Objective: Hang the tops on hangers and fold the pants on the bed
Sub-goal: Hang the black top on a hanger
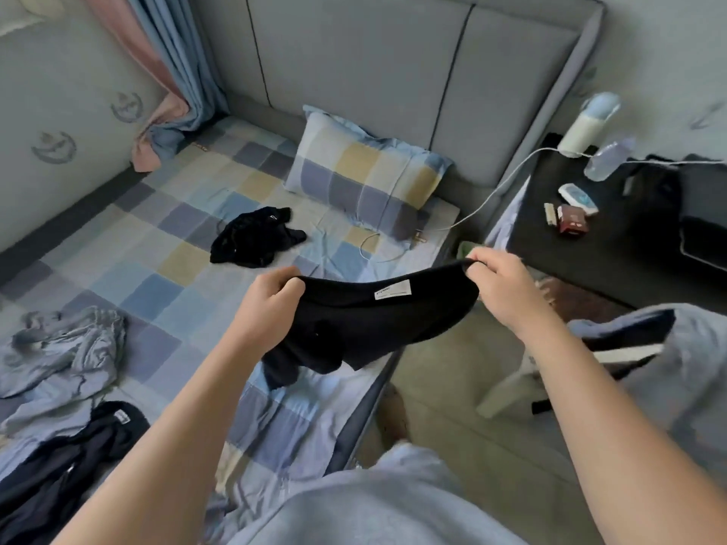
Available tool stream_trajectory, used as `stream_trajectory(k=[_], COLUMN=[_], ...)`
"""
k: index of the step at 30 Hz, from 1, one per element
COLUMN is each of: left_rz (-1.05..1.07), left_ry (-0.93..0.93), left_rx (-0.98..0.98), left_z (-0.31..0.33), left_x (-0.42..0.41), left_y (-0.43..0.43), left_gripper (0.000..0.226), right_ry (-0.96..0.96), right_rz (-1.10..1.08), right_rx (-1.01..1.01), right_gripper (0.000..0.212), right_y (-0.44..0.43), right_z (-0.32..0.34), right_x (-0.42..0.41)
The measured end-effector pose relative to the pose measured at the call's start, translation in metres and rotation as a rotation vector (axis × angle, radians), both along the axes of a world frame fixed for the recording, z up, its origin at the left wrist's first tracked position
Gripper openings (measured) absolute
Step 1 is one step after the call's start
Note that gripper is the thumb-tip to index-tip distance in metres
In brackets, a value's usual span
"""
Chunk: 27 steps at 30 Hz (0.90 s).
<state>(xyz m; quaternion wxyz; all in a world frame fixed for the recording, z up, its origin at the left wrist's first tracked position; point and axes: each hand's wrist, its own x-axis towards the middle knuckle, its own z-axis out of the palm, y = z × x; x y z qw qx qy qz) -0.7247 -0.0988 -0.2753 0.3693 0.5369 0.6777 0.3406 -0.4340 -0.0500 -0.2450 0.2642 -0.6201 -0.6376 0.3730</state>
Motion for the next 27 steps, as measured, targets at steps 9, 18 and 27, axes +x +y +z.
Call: stream_trajectory(k=[9,18,27], left_rz=[-0.337,-0.774,-1.072], left_ry=[-0.117,-0.13,-0.22], left_rx=[-0.075,-0.087,0.025], left_z=[0.001,0.005,0.05], left_x=[0.094,0.266,0.503], left_y=[-0.017,-0.036,-0.092], left_gripper=[0.026,0.028,0.029], right_ry=[0.196,0.251,0.121], right_rz=[-0.594,-0.929,-1.278], right_rx=[-0.014,0.058,0.173], right_gripper=[0.041,0.05,0.041], right_y=[-0.136,-0.247,-0.347], right_z=[0.014,0.042,0.077], right_x=[0.074,0.181,0.354])
